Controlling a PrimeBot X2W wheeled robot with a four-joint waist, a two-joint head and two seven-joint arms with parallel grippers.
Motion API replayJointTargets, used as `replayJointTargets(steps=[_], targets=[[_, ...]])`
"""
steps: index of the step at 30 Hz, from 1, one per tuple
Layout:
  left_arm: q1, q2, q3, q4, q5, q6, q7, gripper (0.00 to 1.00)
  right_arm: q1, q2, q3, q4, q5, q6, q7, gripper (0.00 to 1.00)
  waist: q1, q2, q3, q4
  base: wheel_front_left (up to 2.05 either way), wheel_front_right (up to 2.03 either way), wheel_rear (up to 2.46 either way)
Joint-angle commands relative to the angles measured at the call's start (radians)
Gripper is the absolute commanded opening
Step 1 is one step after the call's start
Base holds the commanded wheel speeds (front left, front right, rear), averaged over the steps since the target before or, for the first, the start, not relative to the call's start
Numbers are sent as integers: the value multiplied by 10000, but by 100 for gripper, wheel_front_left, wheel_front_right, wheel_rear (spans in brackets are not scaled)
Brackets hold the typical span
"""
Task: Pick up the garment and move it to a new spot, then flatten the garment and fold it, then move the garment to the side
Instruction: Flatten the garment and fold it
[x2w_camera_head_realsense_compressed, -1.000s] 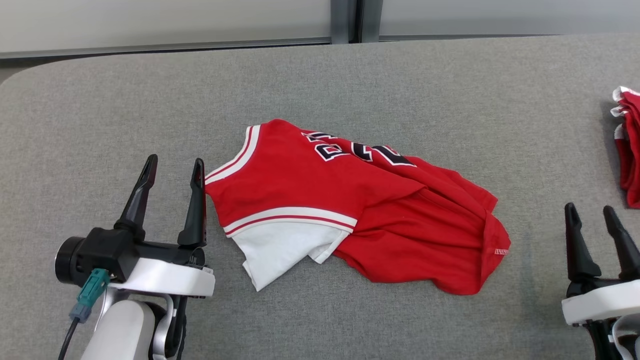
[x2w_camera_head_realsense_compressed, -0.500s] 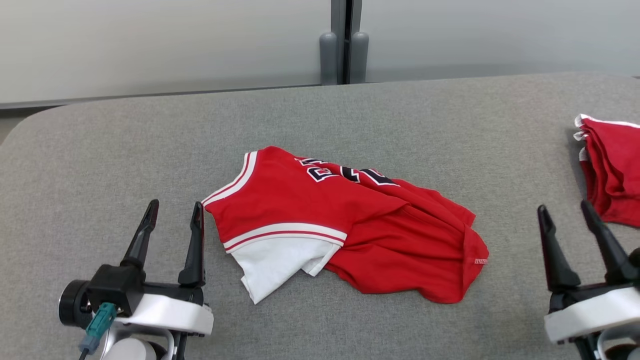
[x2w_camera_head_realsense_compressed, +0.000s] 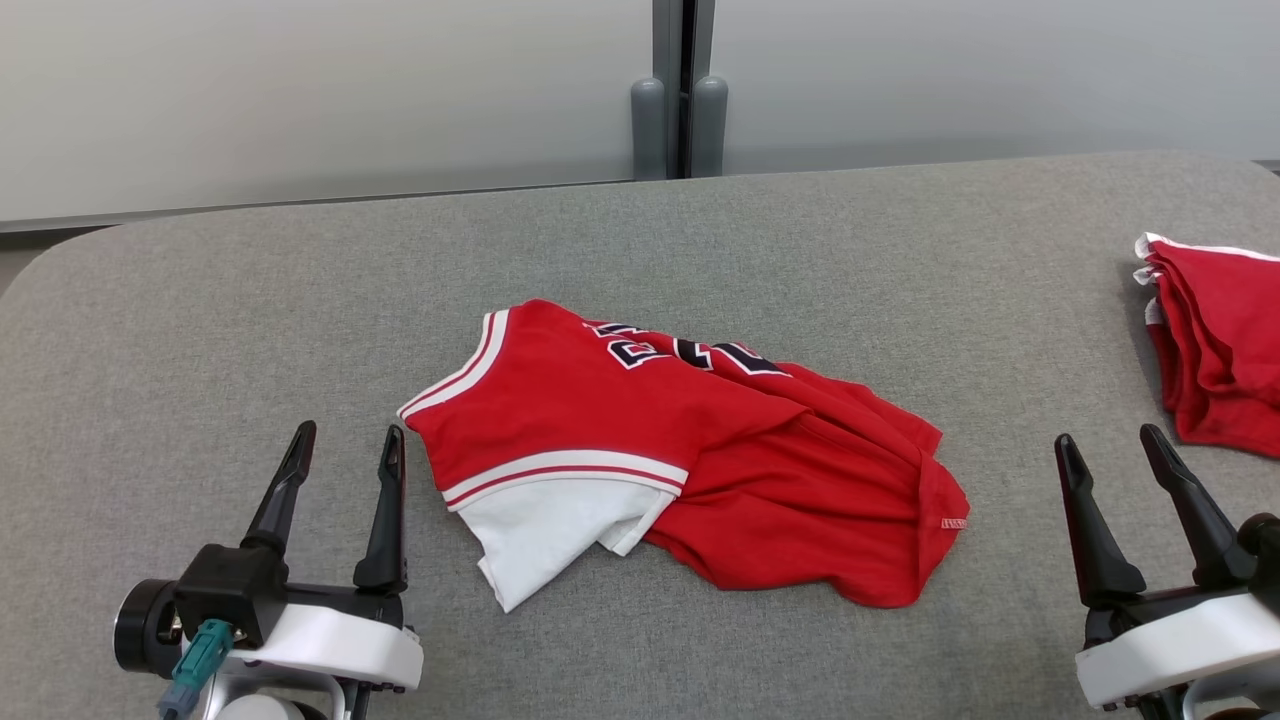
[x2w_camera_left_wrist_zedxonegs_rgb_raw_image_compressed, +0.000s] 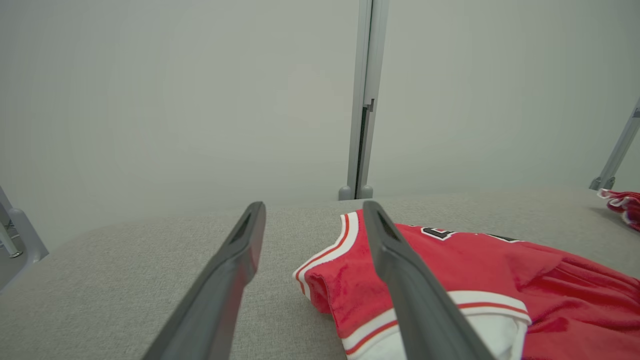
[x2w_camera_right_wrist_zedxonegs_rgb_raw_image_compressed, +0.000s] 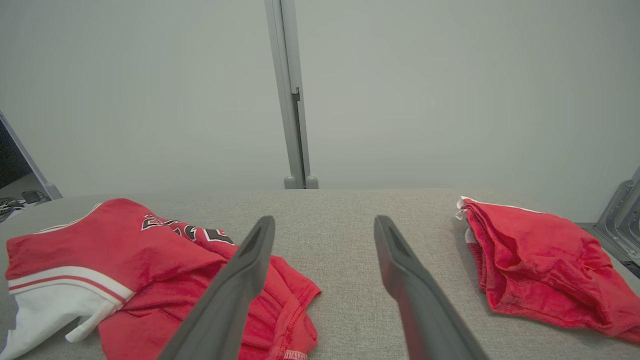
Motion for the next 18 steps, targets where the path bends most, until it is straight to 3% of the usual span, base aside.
replayJointTargets(steps=[1,8,18], targets=[[109,51,-10,-39,-28,27,17,100,73,15,-14,-16,72,1,25,100,0,-1,-6,10,0,0,0],[42,-4,-236,94,-106,-104,147,100,-41,2,32,105,138,1,-10,100,0,-1,6,56,0,0,0],[237,-740,-1355,1914,-766,-959,1056,100,-134,91,198,293,263,1,-100,100,0,-1,446,81,0,0,0]])
